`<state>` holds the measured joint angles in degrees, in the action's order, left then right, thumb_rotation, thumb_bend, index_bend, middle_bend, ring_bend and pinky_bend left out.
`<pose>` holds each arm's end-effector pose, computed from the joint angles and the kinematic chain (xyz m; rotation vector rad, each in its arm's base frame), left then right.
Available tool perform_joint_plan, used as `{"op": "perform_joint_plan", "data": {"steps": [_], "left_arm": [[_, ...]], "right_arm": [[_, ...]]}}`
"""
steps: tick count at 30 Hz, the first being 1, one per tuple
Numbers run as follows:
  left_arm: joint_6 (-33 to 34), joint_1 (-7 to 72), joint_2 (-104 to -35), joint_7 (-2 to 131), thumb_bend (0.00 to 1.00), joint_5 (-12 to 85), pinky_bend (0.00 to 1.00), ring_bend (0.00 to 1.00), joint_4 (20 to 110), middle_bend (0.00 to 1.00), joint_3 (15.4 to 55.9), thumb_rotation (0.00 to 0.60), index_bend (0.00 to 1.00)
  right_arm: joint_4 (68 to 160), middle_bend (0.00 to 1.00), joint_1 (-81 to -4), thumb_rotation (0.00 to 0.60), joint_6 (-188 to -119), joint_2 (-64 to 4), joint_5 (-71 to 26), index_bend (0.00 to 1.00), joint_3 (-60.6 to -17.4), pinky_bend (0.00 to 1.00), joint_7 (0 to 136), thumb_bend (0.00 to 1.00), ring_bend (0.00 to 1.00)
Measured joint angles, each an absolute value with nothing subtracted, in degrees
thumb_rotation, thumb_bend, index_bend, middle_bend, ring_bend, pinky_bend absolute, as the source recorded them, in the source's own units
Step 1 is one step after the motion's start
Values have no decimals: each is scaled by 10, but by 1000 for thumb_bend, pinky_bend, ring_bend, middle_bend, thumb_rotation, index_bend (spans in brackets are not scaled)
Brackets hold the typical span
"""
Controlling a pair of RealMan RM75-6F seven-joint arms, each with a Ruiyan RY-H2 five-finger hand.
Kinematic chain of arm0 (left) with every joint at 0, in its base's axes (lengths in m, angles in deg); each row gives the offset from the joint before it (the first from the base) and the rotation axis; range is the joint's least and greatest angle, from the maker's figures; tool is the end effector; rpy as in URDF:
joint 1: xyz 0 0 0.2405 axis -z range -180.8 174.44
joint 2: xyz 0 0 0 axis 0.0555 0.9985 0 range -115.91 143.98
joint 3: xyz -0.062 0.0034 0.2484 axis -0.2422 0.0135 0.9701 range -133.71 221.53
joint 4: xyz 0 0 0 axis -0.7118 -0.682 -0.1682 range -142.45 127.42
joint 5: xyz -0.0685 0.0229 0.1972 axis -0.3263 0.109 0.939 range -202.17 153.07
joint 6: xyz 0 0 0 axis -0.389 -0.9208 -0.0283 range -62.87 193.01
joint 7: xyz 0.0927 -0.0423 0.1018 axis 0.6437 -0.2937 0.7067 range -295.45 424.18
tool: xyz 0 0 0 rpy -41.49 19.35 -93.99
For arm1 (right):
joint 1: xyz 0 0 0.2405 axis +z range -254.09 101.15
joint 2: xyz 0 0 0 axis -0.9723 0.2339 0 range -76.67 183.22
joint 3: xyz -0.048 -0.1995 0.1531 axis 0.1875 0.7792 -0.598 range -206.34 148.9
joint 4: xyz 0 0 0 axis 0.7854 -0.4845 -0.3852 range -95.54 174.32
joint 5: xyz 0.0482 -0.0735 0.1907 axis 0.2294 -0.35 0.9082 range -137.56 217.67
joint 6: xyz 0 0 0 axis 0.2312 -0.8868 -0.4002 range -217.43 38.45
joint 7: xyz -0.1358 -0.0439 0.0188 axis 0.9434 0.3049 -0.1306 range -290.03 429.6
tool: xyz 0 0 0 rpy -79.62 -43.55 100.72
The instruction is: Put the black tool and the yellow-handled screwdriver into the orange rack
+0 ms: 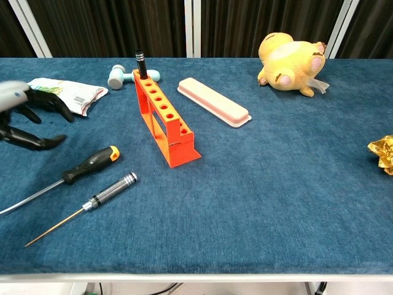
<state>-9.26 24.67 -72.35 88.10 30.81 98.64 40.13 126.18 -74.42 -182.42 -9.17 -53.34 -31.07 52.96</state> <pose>-0.1845 0.2457 0.0046 -1.5242 -1.3163 -0.8932 -0.3149 -0.1631 0.1858 1.3552 -0.9205 1.1465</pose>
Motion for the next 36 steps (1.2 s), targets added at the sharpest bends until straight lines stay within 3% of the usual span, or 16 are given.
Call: {"op": "perform_joint_plan", "data": {"steps": [28, 36], "left_arm": [[-69, 259, -817, 954, 305, 285, 241, 137, 912, 252, 389, 418, 388], [-74, 262, -837, 975, 308, 287, 239, 137, 885, 253, 385, 444, 396]], "right_arm": [[1260, 0, -748, 600, -1835, -87, -541, 0, -308, 0, 516, 397, 0], [1259, 0, -748, 600, -1835, -87, -540, 0, -308, 0, 513, 397, 0]]}}
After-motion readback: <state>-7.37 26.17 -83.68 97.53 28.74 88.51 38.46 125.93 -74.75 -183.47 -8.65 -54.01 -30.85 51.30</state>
